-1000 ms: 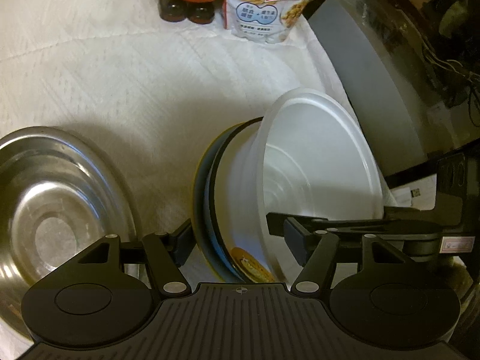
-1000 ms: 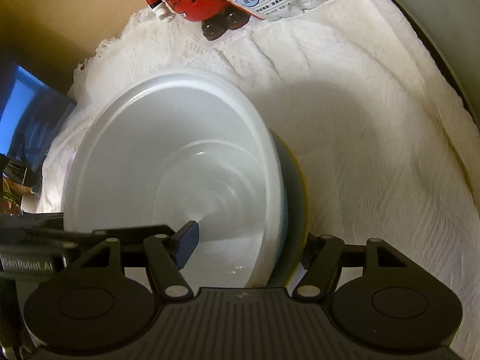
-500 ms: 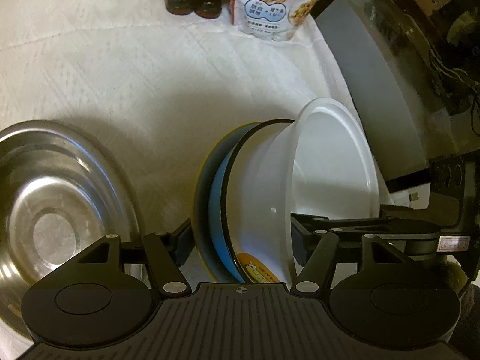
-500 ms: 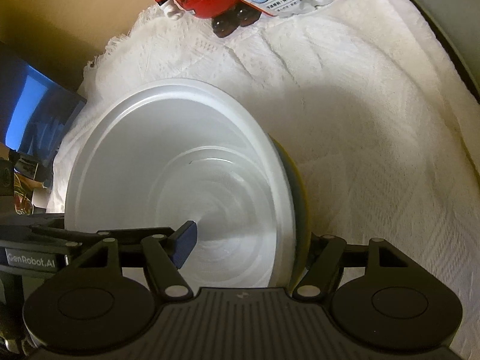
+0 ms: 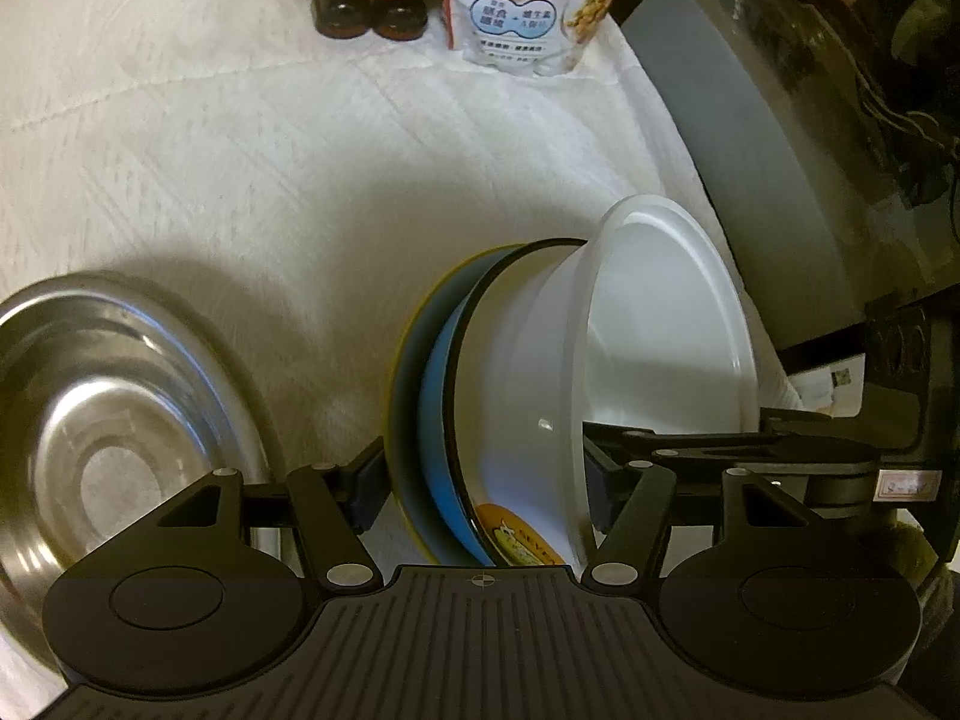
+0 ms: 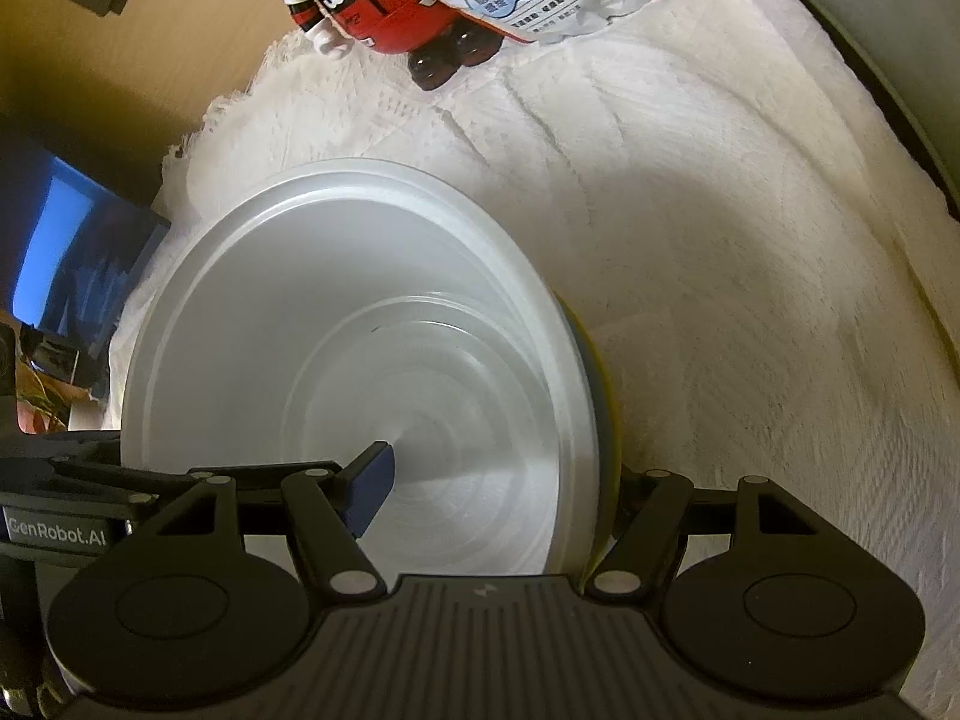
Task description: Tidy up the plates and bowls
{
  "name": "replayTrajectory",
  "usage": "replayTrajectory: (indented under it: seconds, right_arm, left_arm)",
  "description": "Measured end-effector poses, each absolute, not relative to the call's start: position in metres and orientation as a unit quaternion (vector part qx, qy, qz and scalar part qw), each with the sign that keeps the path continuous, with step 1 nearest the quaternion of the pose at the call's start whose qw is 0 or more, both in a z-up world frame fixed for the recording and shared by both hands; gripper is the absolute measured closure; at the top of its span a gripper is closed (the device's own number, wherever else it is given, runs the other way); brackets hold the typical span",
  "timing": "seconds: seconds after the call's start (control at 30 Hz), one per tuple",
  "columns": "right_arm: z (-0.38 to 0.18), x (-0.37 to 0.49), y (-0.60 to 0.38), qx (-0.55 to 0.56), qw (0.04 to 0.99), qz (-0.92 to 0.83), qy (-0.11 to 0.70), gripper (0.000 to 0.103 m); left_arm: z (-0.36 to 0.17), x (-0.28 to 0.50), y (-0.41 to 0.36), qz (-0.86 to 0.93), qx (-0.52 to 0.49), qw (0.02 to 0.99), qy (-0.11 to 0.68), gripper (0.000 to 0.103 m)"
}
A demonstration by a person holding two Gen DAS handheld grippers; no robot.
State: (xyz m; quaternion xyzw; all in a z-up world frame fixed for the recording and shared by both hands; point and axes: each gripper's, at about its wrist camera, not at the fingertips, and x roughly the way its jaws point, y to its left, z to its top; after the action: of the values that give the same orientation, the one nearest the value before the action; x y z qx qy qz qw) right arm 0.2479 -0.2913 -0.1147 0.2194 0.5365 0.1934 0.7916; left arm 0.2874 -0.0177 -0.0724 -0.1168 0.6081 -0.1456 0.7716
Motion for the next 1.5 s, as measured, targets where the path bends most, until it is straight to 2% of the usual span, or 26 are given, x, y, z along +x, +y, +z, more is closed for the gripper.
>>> replayTrajectory:
  seconds: [0.4,0.63,1.5]
  right_arm:
    - [-0.111,0.248,-0.293,0.218,0.796,0.187,0.533,0.033]
    - [-0.102,0.253,-0.309,0.217,0.804,0.174,0.526,0.033]
    - [-0.113,0.254,-0.295,0.236,0.784,0.185,0.543,0.035]
  left_arm:
    - [-0.075,0.291,-0.020,-0.141,-0.104,0.764,0.621,0.036]
    - [-0.081,0.291,-0.017,-0.130,-0.100,0.760,0.629,0.041]
    - [-0.082,0.300,-0.023,-0.138,-0.071,0.766,0.624,0.038]
